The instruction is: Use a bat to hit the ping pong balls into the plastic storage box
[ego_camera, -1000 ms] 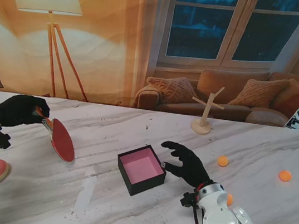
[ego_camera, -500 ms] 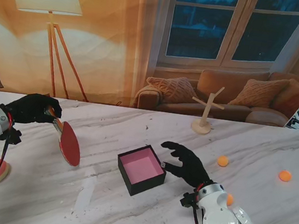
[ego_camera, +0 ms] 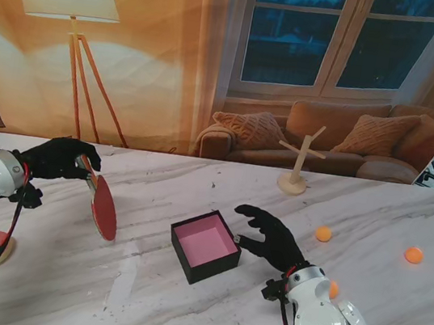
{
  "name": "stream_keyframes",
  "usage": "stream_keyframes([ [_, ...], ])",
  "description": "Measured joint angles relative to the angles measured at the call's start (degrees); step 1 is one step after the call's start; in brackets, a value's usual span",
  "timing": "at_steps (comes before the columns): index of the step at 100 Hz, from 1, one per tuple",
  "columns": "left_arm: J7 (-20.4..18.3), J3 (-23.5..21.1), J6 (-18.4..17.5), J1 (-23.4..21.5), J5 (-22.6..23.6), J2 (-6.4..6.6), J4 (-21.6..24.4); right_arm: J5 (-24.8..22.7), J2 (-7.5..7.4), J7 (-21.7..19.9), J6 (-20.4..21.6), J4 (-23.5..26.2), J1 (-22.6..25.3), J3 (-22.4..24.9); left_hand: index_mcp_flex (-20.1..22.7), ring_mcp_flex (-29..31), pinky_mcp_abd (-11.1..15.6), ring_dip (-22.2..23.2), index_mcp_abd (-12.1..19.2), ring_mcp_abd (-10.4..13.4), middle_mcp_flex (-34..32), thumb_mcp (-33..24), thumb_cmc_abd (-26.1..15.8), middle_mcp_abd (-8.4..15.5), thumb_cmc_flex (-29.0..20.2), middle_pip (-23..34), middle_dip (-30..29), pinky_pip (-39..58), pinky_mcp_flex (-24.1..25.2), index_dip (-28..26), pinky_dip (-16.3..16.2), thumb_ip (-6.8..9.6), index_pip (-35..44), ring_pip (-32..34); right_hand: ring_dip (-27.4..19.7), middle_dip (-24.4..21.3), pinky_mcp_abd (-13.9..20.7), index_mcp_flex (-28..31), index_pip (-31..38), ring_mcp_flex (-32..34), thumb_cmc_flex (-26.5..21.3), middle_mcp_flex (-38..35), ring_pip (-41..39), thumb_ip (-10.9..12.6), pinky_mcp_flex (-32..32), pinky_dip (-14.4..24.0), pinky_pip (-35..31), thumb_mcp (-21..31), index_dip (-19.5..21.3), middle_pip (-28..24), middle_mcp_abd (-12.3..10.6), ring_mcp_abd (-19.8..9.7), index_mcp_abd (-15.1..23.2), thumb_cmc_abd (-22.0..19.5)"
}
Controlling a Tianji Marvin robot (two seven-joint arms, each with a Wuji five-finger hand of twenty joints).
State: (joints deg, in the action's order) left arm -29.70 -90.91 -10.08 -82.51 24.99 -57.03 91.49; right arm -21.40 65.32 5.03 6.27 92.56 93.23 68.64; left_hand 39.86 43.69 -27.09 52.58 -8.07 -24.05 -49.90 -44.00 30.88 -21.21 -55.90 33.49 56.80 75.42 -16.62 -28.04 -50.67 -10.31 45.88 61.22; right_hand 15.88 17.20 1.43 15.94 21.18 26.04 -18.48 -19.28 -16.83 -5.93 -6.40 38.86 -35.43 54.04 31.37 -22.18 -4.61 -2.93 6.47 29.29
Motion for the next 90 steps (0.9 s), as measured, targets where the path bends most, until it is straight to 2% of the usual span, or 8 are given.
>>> stream_keyframes([
  [9, 0.71, 0.76, 1.62, 0.41, -2.47, -0.09, -0.93, 0.12, 0.0, -0.08, -0.13, 0.06, 0.04, 0.02, -0.34, -0.57, 0.15, -0.01, 0.72, 0.0, -0.43, -0.02, 0.38, -1.68, 0.0, 0.19, 1.03, -0.05, 0.42, -0.27, 0.37, 0.01, 0.02, -0.11, 0.01, 0.06, 0.0, 0.04, 0.87, 0.0, 0.0, 0.62, 0.0, 0.0, 0.0, 0.01, 0.0, 0.0, 0.03, -0.32, 0.29, 0.0, 0.0, -0.14],
  [28, 2.19, 1.19, 1.98, 0.5, -3.46, -0.52, -1.83, 0.22, 0.0, -0.22, -0.32, 0.21, 0.09, 0.04, -1.01, -0.59, 0.15, -0.02, 0.78, 0.0, -0.76, 0.0, 1.35, -1.94, 2.7, 4.39, -0.08, -0.07, 0.95, -0.39, 1.06, 0.3, -0.83, -0.9, 0.01, 0.09, 0.0, 0.04, 0.87, 0.0, 0.0, 0.62, -0.01, 0.0, 0.0, 0.02, 0.0, 0.0, 0.04, -0.32, 0.36, 0.0, 0.0, -0.16],
  [39, 3.23, 1.25, 2.07, 0.09, -5.27, -0.83, -2.24, 0.29, 0.0, -0.28, -0.37, 0.22, 0.1, 0.04, -2.54, -3.02, 0.81, -0.02, 0.87, -0.03, 2.56, 0.0, 1.35, -2.8, 4.25, 5.59, -2.24, -1.12, 3.17, -0.84, 1.39, 0.32, -3.57, -2.15, 0.02, 0.11, 0.0, 0.04, 0.87, 0.0, 0.0, 0.62, -0.01, 0.0, 0.0, 0.11, 0.0, 0.0, 0.24, -0.32, 0.37, 0.0, 0.0, -0.16],
  [46, 3.77, 1.38, 2.21, -0.28, -5.54, -1.0, -2.32, 0.31, 0.0, -0.32, -0.38, 0.22, 0.1, 0.04, -2.54, -3.51, 1.05, -0.02, 0.74, -0.04, 4.5, 0.0, 1.35, -1.84, 5.57, 4.93, -4.84, -1.35, 3.67, -1.16, 1.84, 0.47, -4.29, -2.77, 0.02, 0.12, 0.0, 0.04, 0.87, 0.0, 0.0, 0.62, -0.02, 0.0, 0.0, 0.13, 0.0, 0.0, 0.25, -0.49, 0.37, 0.0, 0.0, -0.16],
  [59, 4.77, 1.48, 2.27, -0.64, -5.56, -1.3, -2.33, 0.32, -0.01, -0.36, -0.42, 0.23, 0.1, 0.03, -2.54, -4.11, 1.27, -0.02, 0.6, -0.04, 6.93, -0.01, 1.31, 2.06, 6.89, 4.42, -9.7, -1.72, 4.45, -2.18, 2.46, 0.55, -6.66, -3.56, 0.02, 0.13, 0.0, 0.04, 0.87, 0.0, 0.0, 0.62, -0.03, 0.0, 0.0, 0.16, 0.0, 0.0, 0.26, -0.54, 0.39, 0.0, 0.0, -0.18],
  [72, 5.52, 1.87, 3.07, -0.7, -7.56, -1.56, -2.58, 0.38, -0.02, -0.58, -0.72, 0.37, 0.13, 0.03, -4.14, -4.81, 1.52, -0.02, -0.22, -0.04, 7.73, -0.09, 0.43, 2.68, 10.06, 5.0, -11.6, -2.18, 5.59, -2.24, 3.08, 1.63, -9.52, -4.34, 0.02, 0.13, 0.0, 0.04, 0.87, 0.0, 0.0, 0.62, -0.03, 0.0, 0.0, 0.21, 0.0, 0.0, 0.26, -0.58, 0.48, 0.0, 0.0, -0.19],
  [88, 6.4, 2.03, 3.28, -0.76, -7.65, -1.93, -2.64, 0.49, -0.03, -0.85, -0.81, 0.43, 0.13, -0.02, -4.17, -4.75, 1.53, -0.02, -0.14, -0.04, 6.68, 0.35, 0.66, 3.46, 3.08, 2.77, -4.49, -2.18, 5.58, -4.92, 3.09, 1.01, -3.02, -4.1, 0.1, 0.14, 0.0, 0.04, 0.88, 0.0, 0.0, 0.62, -0.03, 0.0, 0.0, 0.23, 0.0, 0.0, 0.26, -0.62, 0.48, 0.0, 0.0, -0.19],
  [90, 6.52, 2.04, 3.27, -0.78, -7.66, -1.97, -2.66, 0.51, -0.03, -0.87, -0.82, 0.43, 0.13, -0.02, -4.18, -4.75, 1.53, -0.02, -0.13, -0.04, 6.37, 0.2, 0.68, 3.49, 2.81, 2.01, -3.95, -2.18, 5.56, -4.92, 3.09, 1.49, -2.2, -4.07, 0.1, 0.14, 0.0, 0.04, 0.88, 0.0, 0.0, 0.62, -0.03, 0.0, 0.0, 0.23, 0.0, 0.0, 0.26, -0.63, 0.48, 0.0, 0.0, -0.19],
])
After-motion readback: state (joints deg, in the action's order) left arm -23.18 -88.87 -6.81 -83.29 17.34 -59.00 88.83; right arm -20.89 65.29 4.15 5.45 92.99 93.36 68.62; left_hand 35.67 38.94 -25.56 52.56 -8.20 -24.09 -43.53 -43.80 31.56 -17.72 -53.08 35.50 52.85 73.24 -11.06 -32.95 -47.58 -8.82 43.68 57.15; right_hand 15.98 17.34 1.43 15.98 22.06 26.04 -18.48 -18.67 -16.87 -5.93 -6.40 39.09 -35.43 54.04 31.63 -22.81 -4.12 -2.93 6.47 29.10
